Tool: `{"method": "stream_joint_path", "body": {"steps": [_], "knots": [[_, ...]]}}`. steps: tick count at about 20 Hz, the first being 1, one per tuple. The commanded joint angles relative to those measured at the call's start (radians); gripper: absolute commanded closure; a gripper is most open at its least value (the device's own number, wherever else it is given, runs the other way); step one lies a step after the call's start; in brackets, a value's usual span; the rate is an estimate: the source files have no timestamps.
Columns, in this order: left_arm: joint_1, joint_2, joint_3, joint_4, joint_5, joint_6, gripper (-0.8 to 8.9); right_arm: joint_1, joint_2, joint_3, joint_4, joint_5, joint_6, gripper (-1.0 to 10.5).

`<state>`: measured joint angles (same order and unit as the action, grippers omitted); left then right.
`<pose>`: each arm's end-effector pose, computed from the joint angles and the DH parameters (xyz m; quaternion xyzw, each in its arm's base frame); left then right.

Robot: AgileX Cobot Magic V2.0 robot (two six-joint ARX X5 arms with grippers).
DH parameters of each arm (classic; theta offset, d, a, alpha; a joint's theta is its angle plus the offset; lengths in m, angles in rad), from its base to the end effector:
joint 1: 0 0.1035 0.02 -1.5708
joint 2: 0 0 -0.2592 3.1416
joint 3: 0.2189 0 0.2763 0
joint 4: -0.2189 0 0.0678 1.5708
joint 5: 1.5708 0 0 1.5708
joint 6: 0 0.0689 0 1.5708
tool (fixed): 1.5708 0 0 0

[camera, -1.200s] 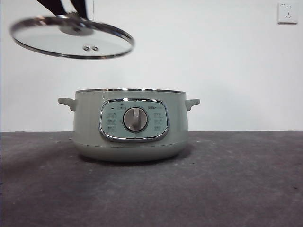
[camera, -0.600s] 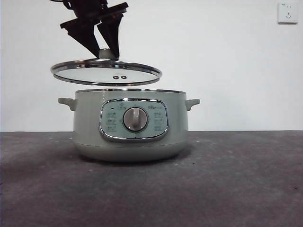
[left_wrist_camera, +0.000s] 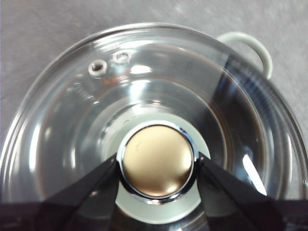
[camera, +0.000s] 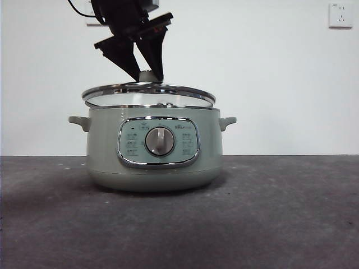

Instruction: Pick up the potato,open the lid,put the potato in the pot,close the lid

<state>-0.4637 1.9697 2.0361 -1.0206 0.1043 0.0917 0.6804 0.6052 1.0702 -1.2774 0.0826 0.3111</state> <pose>0.4124 -0.2142 0.3089 0.1211 0.4399 -0.2694 0.8481 0.0929 0.0678 0.3265 -0.0093 0.4042 0.2104 0.8901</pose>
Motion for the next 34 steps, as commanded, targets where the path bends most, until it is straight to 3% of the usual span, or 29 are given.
{"method": "stream_joint_path", "body": {"steps": [1, 19, 28, 31, 33, 34], "knots": [[-0.01, 0.008, 0.007, 0.015, 0.008, -0.013, 8.23, 0.001, -0.002, -0.01, 0.015, 0.004, 0.011, 9.2], [-0.031, 0.112, 0.006, 0.022, -0.047, -0.001, 8.23, 0.001, -0.002, -0.01, 0.018, 0.004, 0.01, 9.2], [-0.038, 0.112, 0.006, 0.026, -0.09, 0.096, 8.23, 0.001, -0.002, -0.01, 0.031, 0.016, 0.002, 9.2], [-0.04, 0.112, 0.006, 0.031, -0.058, 0.09, 8.21, 0.001, -0.002, -0.01, 0.05, 0.015, 0.002, 9.2], [-0.04, 0.112, 0.006, 0.024, -0.045, 0.069, 8.02, 0.001, -0.002, -0.01, 0.051, 0.015, 0.002, 9.2], [-0.04, 0.112, 0.006, 0.023, -0.045, 0.058, 7.23, 0.001, -0.002, -0.01, 0.051, 0.015, 0.002, 9.2]]}}
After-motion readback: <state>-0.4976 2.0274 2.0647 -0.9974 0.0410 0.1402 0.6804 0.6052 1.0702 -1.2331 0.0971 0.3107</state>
